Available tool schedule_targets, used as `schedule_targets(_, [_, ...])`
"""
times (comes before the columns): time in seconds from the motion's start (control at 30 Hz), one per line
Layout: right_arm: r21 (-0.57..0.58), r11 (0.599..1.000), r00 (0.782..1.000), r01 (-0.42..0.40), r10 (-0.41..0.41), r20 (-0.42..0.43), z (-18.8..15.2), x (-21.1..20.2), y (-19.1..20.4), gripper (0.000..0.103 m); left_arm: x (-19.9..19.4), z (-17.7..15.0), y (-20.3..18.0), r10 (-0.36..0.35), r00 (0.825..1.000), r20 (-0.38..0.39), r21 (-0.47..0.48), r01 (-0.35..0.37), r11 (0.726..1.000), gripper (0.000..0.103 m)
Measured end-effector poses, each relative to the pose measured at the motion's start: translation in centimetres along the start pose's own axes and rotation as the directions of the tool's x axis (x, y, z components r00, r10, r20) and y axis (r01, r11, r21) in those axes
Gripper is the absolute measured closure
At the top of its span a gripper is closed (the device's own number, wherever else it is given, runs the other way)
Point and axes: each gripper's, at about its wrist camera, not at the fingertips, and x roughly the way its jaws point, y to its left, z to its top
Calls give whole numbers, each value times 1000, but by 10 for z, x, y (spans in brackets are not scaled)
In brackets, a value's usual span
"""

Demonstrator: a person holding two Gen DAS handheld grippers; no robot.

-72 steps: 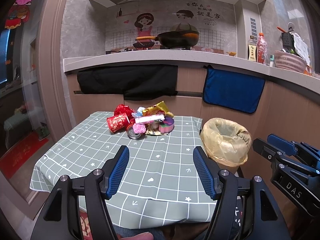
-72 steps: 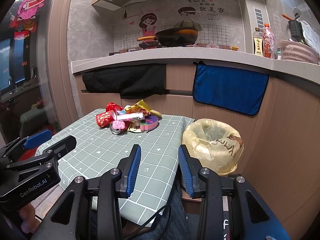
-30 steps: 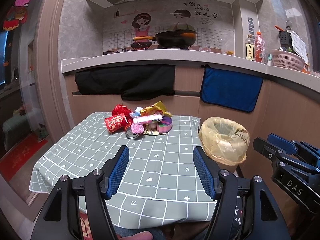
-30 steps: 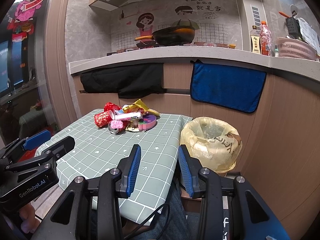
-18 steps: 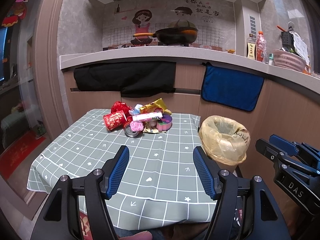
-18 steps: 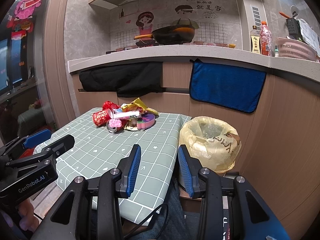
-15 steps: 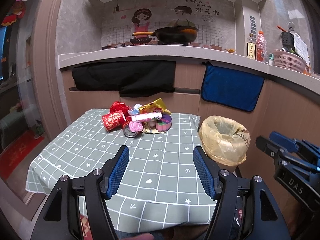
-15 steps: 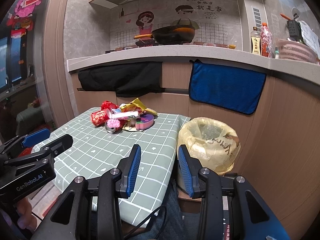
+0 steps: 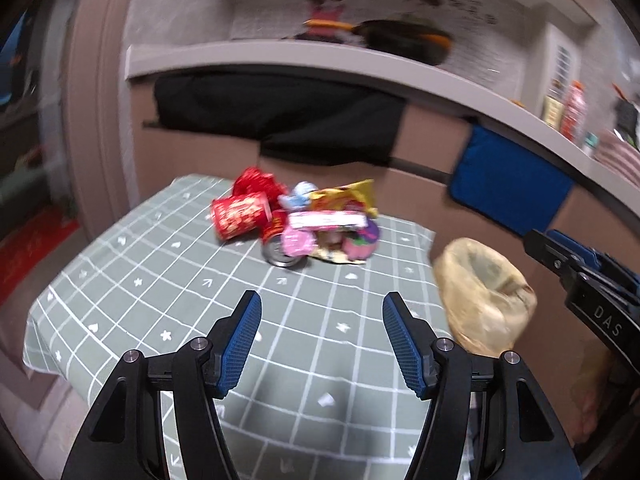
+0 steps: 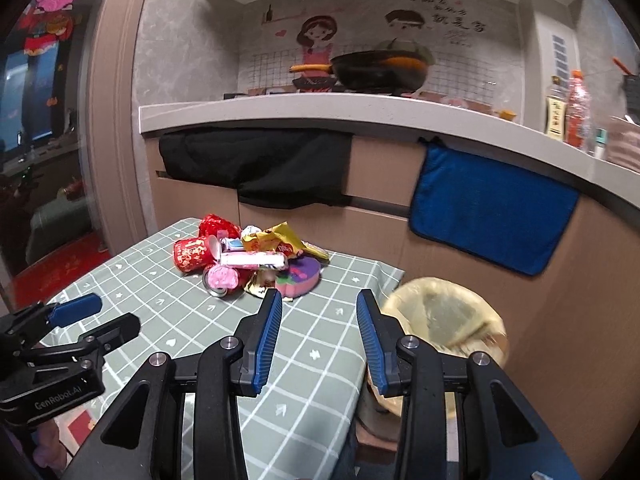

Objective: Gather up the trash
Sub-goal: 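Move both tools toward the trash pile on the table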

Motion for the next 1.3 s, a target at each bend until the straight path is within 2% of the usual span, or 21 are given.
schedule_targets(0.2, [-13,999,997,-48,47,-58,16,61,10,66,46,22,36,54,997,-61,-103,-60,993,40])
schedule_targets(0.37, [-20,996,993,-85,83,-90,26,103,16,66,73,35,56,92,994,-58,-106,-97,990,41])
schedule_targets(0.5, [-7,995,990,-100,99,-104,31,130,10,66,102,42,68,28,994,-108,-121,-41,992,43])
schedule_targets(0.6, [11,995,987,-100,101,-126,29,146,1,66,128,45,67,-39,988,-149,-130,19,991,44])
schedule_targets(0.77, [41,994,978,-104,110,-179,16,167,-17,66,173,56,69,-106,975,-194,-179,71,981,46])
schedule_targets(0.93, [53,995,971,-90,99,-219,4,180,-30,66,201,77,58,-136,974,-182,-174,104,979,46])
schedule_targets(1.0, [68,994,969,-85,98,-226,1,184,-36,66,210,86,52,-125,980,-154,-153,101,983,46])
schedule_targets(1.1, [83,992,967,-90,107,-232,0,189,-43,66,226,90,48,-111,981,-159,-128,91,988,46])
schedule_targets(1.13, [80,993,967,-89,105,-232,-1,190,-44,66,231,89,47,-109,979,-171,-122,89,989,48])
schedule_targets(1.2, [75,993,967,-87,103,-235,-2,191,-45,66,241,83,45,-113,972,-205,-120,90,989,60])
schedule_targets(1.23, [76,993,966,-90,106,-236,-2,191,-45,66,244,80,45,-115,968,-222,-115,91,989,71])
schedule_targets(1.27, [78,992,965,-95,111,-238,-3,192,-46,66,242,78,44,-104,972,-210,-97,85,992,79])
schedule_targets(1.3, [79,992,964,-98,115,-240,-4,193,-46,66,239,76,43,-83,976,-200,-77,69,995,81])
